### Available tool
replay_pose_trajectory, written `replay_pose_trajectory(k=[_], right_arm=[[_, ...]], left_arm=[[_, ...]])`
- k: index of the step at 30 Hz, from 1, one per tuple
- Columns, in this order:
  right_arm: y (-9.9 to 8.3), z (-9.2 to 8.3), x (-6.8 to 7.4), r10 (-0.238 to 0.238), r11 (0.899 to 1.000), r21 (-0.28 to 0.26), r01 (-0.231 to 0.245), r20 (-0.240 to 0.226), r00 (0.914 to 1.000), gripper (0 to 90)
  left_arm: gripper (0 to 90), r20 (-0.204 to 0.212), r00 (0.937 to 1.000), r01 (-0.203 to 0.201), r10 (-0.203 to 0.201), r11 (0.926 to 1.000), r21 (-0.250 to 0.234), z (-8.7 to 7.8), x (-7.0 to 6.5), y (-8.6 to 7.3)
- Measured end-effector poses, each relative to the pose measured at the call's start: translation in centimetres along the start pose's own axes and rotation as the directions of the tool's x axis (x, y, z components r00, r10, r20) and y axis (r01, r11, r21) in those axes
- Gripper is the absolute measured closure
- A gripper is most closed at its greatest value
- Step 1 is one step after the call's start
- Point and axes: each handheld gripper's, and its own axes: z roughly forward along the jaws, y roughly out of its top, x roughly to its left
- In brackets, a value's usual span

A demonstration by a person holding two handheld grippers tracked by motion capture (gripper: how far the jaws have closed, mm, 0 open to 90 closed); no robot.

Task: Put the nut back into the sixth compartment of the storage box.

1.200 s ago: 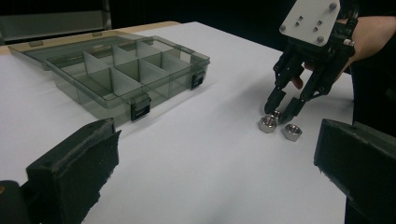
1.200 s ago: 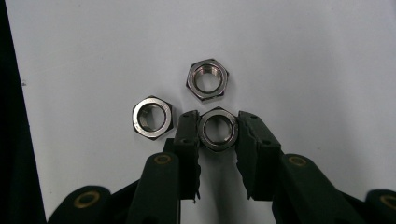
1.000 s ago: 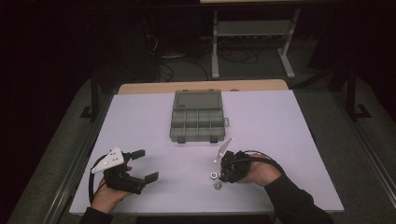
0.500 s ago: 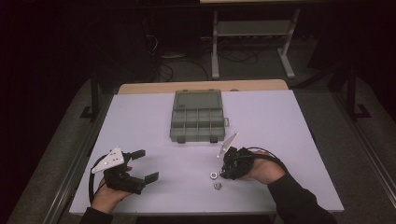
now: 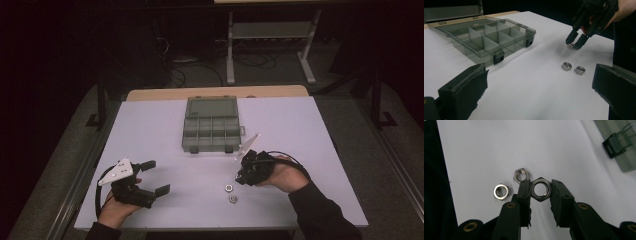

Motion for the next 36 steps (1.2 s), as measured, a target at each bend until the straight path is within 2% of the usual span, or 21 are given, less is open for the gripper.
replay_pose_trajectory(k=[11,18,36], right_arm=[[1.5,-0.8,-0.8,0.004,0.999,-0.034,-0.003,0.019,0.9998,69.6],[2.5,-1.4,-1.5,0.026,0.998,-0.054,-0.024,0.032,0.9992,69.6],[5.1,-1.1,-4.0,0.053,0.994,-0.095,-0.049,0.047,0.9975,69.6]], left_arm=[[0.0,0.002,1.0,-0.002,0.002,1.0,0.002,0.0,0.0,0.0],[0.0,0.003,1.0,-0.004,0.004,1.0,0.003,0.0,0.0,0.0],[0.0,0.003,1.0,0.003,-0.003,1.0,0.002,0.0,-0.1,-0.1]])
